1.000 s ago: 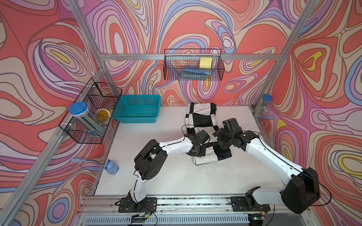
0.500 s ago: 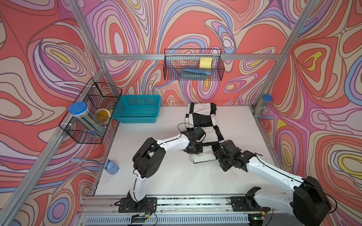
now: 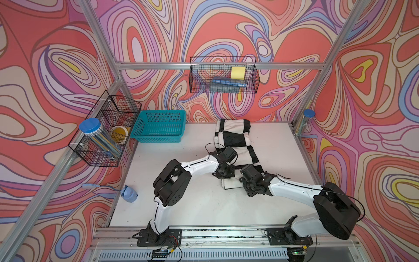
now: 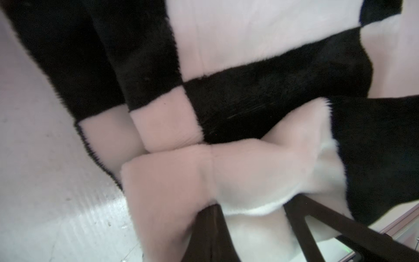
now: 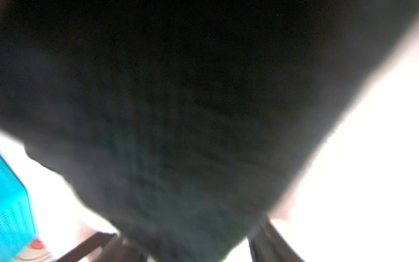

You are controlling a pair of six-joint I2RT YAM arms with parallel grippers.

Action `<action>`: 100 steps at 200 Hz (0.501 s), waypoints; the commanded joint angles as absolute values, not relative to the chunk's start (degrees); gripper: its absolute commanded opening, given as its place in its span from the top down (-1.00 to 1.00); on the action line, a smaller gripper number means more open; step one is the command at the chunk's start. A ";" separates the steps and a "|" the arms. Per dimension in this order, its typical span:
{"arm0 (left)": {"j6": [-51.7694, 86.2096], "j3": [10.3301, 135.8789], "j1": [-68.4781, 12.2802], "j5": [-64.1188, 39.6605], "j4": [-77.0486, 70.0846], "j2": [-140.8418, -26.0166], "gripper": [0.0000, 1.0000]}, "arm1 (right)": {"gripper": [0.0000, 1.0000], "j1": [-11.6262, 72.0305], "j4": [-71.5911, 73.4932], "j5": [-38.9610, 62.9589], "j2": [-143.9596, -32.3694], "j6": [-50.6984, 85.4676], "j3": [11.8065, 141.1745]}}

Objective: Roll up the pillowcase
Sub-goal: Roll the pillowcase at the center of the board.

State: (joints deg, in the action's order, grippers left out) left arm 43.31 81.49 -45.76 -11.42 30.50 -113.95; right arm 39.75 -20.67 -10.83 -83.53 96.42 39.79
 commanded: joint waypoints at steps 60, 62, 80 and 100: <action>38.96 77.67 -45.44 -9.28 33.23 -103.99 0.20 | 1.00 39.90 -31.85 -10.54 -81.84 92.89 41.32; 38.77 77.58 -45.44 -9.29 33.09 -103.91 0.19 | 1.00 39.90 -32.35 -10.24 -81.52 92.88 41.20; 37.93 76.92 -45.45 -10.27 32.28 -104.09 0.17 | 1.00 39.94 -37.50 -7.24 -77.58 92.50 40.14; 38.09 76.17 -45.52 -12.46 31.47 -104.57 0.18 | 1.00 40.08 -45.42 -3.95 -73.43 92.08 41.00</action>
